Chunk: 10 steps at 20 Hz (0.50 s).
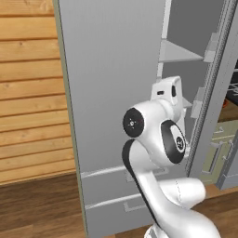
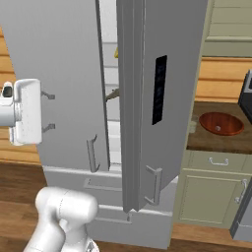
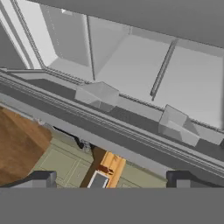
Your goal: Grab a lemon wedge from the fridge and one ice cube from the ice bowl, and put them in the glass of lemonade.
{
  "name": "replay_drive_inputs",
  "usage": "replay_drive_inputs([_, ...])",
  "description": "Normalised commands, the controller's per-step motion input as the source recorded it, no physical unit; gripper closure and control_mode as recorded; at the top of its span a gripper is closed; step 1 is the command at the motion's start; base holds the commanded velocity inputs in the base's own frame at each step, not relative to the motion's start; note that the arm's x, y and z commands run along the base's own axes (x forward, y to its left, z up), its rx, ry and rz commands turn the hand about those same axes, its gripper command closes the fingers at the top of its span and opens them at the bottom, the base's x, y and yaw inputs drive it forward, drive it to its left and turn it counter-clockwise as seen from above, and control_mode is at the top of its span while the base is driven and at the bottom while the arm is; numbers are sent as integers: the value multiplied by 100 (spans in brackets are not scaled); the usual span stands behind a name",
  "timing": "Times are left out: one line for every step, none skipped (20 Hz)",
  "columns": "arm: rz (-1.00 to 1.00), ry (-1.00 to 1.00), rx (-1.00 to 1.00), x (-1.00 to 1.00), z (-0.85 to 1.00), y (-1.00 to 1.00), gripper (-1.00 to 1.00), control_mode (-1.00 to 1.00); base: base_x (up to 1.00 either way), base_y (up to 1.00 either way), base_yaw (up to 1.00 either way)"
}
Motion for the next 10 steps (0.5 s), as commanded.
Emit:
replay_drive_inputs([0,0,0,71,-38,-58,-100,-100,0,0,0])
replay_drive_inputs([0,0,0,78,-34,-60,-100,-100,0,0,0])
replay_drive_inputs([0,0,0,74,-27,-69,-100,-100,0,0,0])
replay_drive_inputs([0,0,0,76,-29,-74,-100,-100,0,0,0])
replay_drive_inputs([-2,0,0,73,-25,-80,-100,-100,0,0,0])
replay_drive_inputs([-2,0,0,68,-14,-76,-100,-100,0,0,0])
replay_drive_inputs([-2,3,0,57,-1,-72,-100,-100,0,0,0])
replay_drive_inputs([-1,4,0,47,0,-67,-100,-100,0,0,0])
replay_drive_inputs([-1,6,0,43,0,-66,-100,-100,0,0,0])
replay_drive_inputs([-1,9,0,34,0,-64,-100,-100,0,0,0])
